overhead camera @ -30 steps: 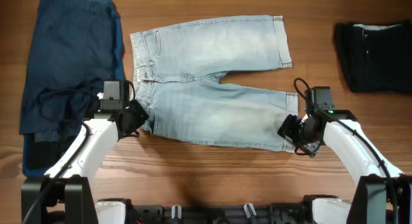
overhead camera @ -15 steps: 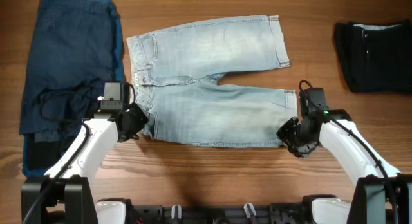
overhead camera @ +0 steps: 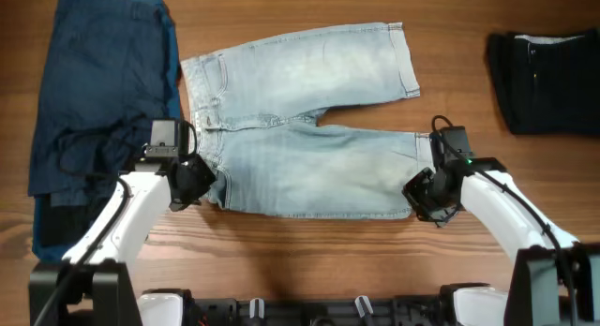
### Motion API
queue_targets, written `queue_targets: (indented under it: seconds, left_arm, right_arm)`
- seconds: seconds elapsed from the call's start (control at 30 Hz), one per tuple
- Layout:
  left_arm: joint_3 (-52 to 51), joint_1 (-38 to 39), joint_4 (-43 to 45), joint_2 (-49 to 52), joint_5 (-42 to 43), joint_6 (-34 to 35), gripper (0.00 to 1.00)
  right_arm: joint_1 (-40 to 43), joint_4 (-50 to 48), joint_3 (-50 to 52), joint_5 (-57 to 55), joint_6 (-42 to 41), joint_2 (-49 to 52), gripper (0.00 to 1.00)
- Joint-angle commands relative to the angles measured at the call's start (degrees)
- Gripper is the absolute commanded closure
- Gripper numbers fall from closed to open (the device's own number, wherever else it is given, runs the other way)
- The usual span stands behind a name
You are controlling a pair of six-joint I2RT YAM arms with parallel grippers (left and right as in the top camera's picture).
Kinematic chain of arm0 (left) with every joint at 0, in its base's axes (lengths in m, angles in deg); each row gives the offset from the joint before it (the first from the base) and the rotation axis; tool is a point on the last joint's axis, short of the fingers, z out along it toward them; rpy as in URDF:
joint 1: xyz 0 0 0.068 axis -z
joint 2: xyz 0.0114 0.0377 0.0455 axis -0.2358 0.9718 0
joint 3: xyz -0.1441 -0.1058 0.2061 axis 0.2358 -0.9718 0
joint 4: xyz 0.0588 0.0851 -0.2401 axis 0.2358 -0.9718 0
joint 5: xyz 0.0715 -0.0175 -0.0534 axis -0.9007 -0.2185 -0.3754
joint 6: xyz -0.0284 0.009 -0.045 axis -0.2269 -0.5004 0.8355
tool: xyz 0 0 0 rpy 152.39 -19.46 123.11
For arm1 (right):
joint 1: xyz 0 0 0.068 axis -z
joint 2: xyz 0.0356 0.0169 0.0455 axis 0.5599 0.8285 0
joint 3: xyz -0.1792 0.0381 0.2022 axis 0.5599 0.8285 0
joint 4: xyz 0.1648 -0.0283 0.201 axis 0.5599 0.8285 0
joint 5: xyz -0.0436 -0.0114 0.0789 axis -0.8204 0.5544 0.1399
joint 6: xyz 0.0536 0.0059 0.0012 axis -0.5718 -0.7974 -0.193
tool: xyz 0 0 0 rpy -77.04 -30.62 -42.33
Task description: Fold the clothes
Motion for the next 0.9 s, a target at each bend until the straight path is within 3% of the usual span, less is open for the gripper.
queue_targets:
  seconds: [0.0, 0.23, 0.4, 0.53, 0.7, 0.87]
  left_arm:
    - [4.31, -0.42, -5.68, -6.78, 0.0, 0.98, 0.96]
    - [4.44, -0.42, -17.59, -20.98, 0.35, 3.06, 0.96]
    - [4.44, 0.09, -25.35, -28.55, 3.19, 5.29, 0.96]
    - [4.44, 1.66, -25.92, -30.38, 2.56, 5.77, 0.96]
    - [4.39, 2.23, -21.53, -27.32, -2.93, 7.26, 0.96]
    - [4.39, 2.21, -12.0, -19.06, -4.48, 7.26, 0.96]
  right_arm:
    - [-0.35, 2.43, -3.06, -1.92, 0.09, -6.73, 0.96]
    - [-0.35, 6.91, -3.06, -1.92, 0.02, -21.03, 0.96]
    - [-0.35, 16.13, -3.06, -3.82, -0.02, -32.41, 0.96]
    - [-0.35, 18.14, -3.06, -3.37, 1.44, -36.54, 0.96]
    - [-0.35, 4.87, -3.06, -1.88, 10.88, -33.48, 0.96]
    - [-0.35, -13.97, -3.06, 0.09, 15.5, -18.93, 0.96]
